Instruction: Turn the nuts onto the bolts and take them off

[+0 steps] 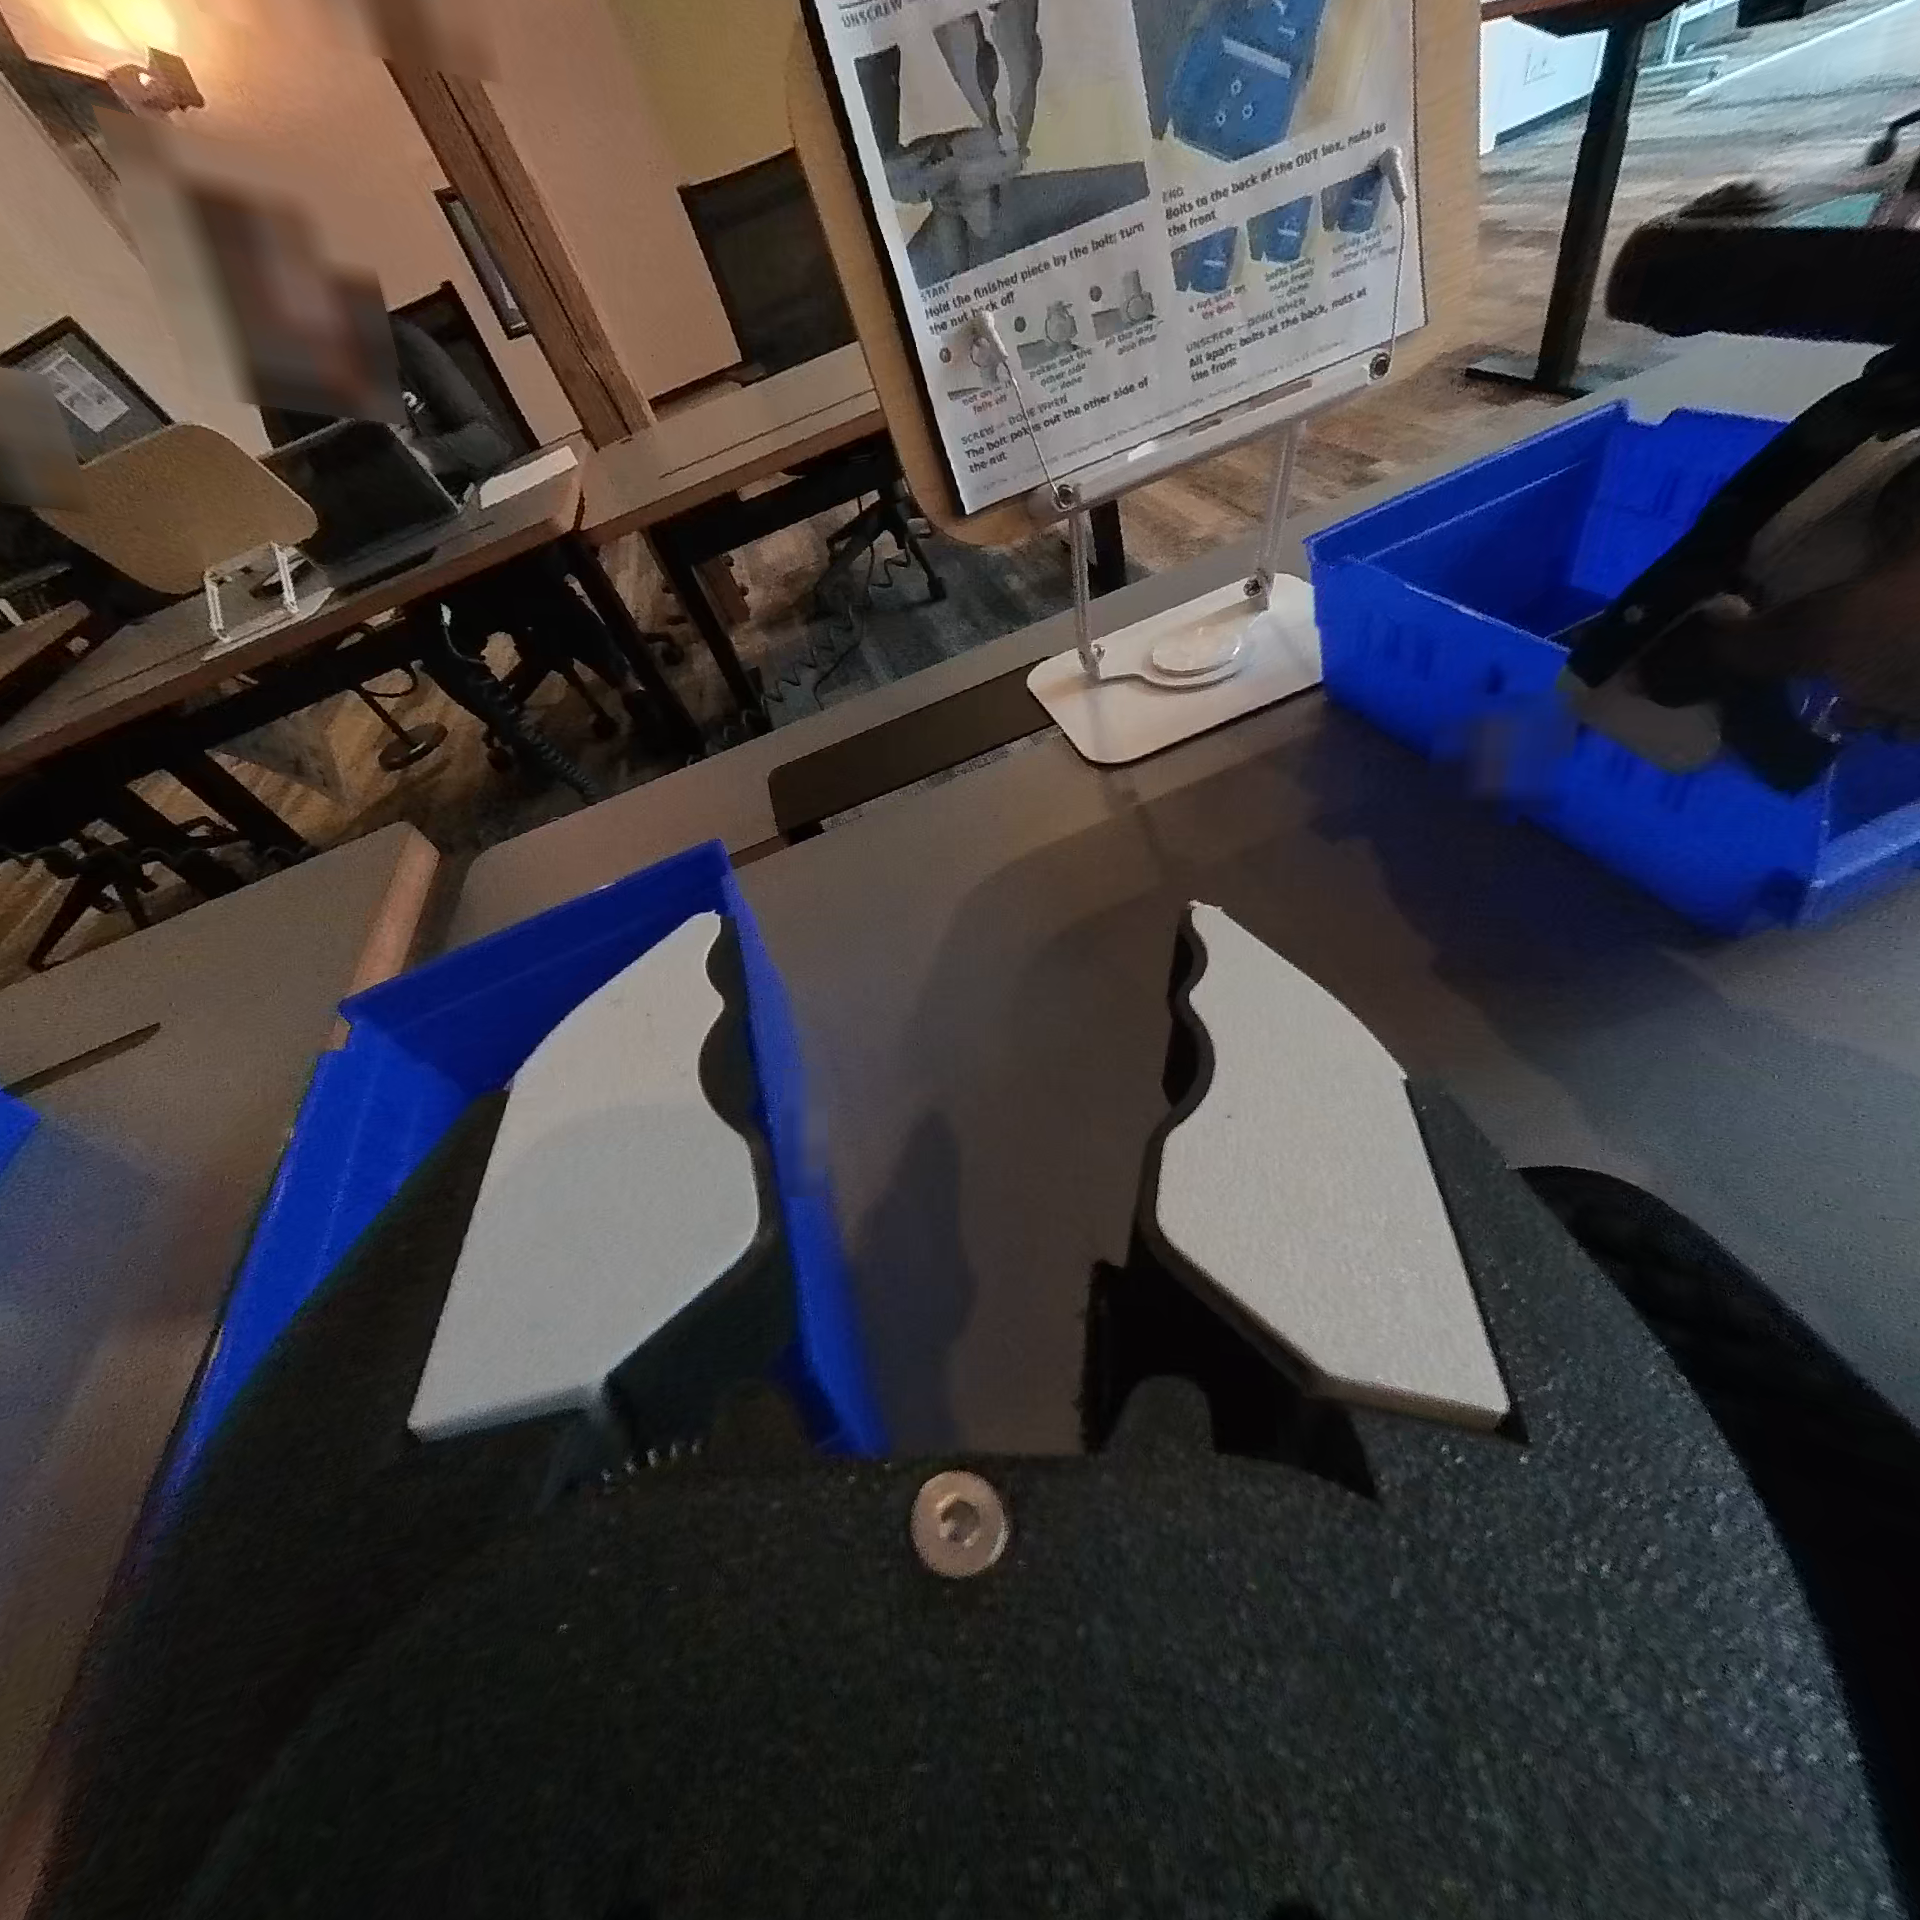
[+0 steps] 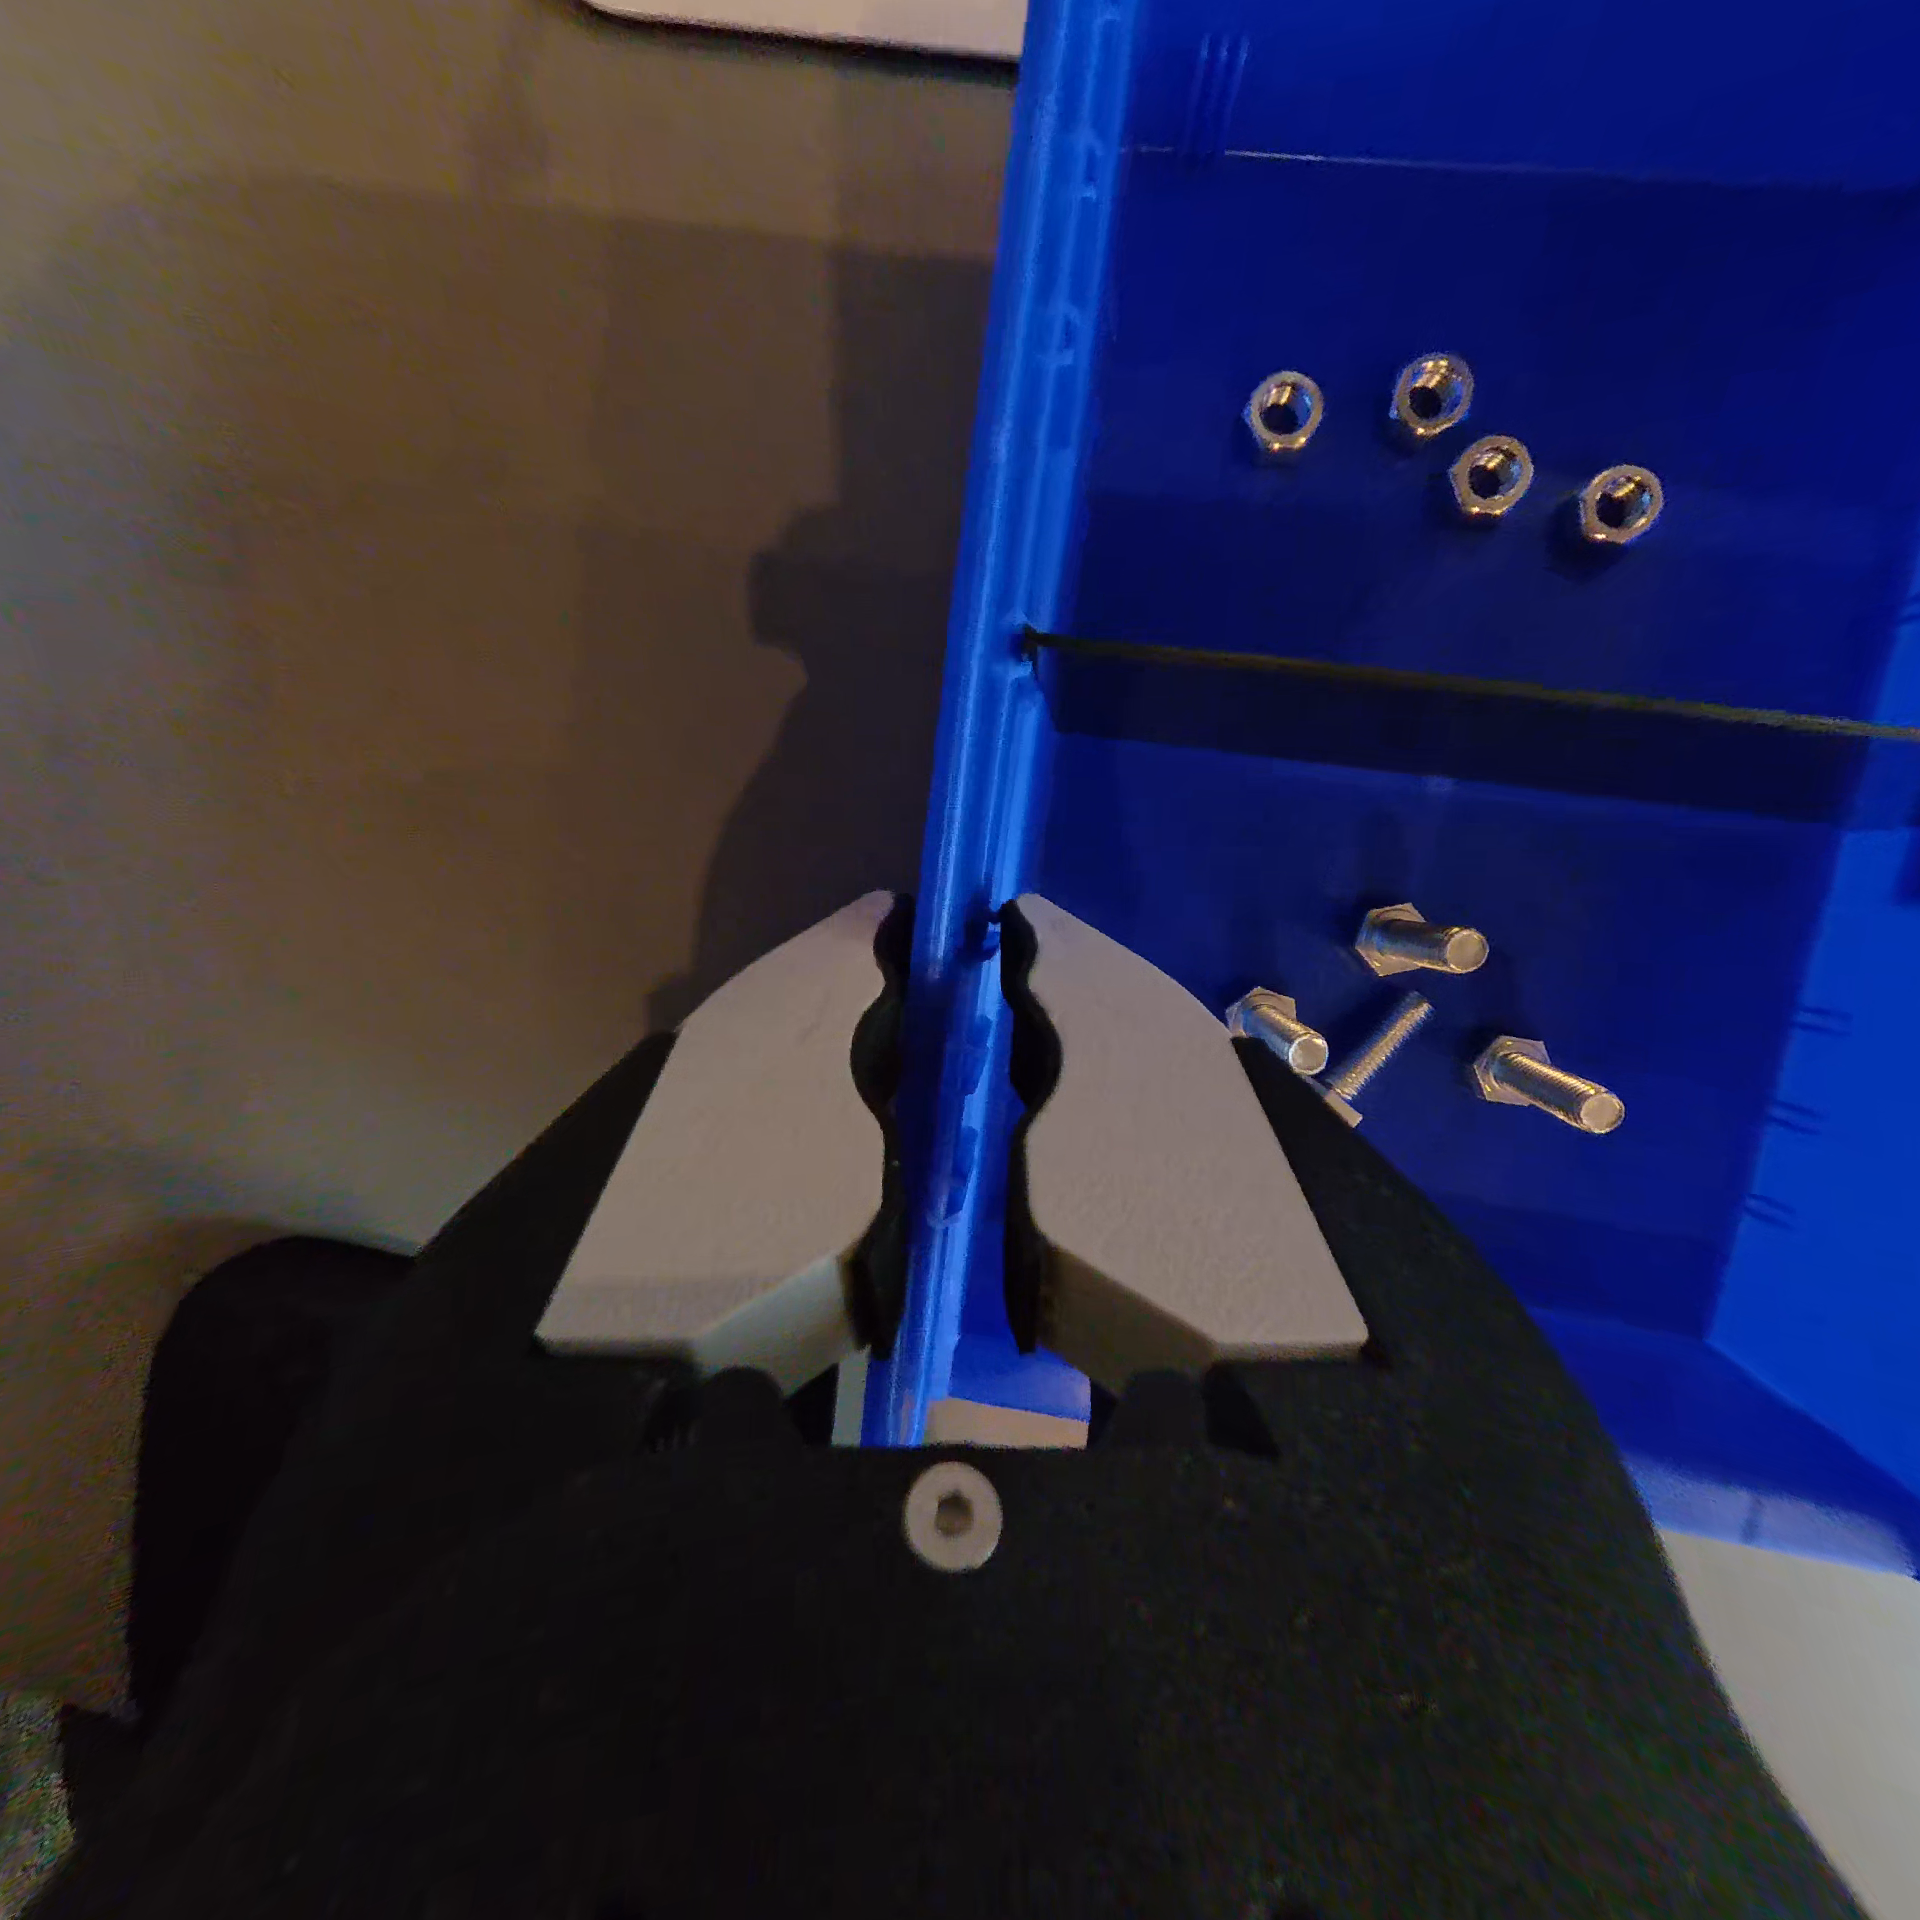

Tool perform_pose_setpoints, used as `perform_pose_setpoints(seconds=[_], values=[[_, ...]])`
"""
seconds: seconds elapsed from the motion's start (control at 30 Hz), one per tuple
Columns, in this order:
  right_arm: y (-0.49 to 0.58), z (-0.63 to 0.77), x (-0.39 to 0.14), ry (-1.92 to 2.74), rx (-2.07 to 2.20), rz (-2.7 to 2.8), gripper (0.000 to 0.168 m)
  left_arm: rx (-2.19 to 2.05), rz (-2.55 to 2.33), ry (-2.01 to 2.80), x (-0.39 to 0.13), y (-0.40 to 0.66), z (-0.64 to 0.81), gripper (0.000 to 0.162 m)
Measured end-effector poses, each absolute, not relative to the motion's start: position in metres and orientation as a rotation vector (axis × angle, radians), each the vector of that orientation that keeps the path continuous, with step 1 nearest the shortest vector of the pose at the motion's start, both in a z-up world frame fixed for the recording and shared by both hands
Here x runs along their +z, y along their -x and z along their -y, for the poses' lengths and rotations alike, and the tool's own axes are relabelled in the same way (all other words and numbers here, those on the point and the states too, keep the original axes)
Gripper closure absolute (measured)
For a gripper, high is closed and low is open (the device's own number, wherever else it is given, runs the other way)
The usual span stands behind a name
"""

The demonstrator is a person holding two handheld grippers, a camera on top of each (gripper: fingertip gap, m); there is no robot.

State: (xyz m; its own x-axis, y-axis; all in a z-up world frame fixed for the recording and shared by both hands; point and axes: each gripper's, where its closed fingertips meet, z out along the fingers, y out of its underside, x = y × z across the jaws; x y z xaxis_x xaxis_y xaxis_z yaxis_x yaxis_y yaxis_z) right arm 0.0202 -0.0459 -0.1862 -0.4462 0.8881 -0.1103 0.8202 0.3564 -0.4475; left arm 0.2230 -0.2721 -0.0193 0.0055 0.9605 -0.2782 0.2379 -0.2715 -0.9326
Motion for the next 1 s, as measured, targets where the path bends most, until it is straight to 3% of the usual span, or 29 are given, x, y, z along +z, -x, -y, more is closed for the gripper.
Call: perform_pose_setpoints(seconds=[0.23,0.33,0.8,1.0], values=[[-0.022,0.068,-0.185,1.531,0.784,2.497,0.146,1.312,1.278,1.608,-0.023,-0.221,0.272,0.083],[-0.026,0.075,-0.175,1.515,0.899,2.53,0.134,1.315,1.291,1.621,-0.025,-0.218,0.273,0.081],[-0.019,-0.004,-0.014,0.993,1.322,2.342,0.1,1.333,1.592,1.564,-0.041,-0.202,0.354,0.072],[-0.003,-0.035,0.011,0.891,1.378,2.301,0.09,1.224,1.712,1.669,-0.064,-0.184,0.377,0.071]])
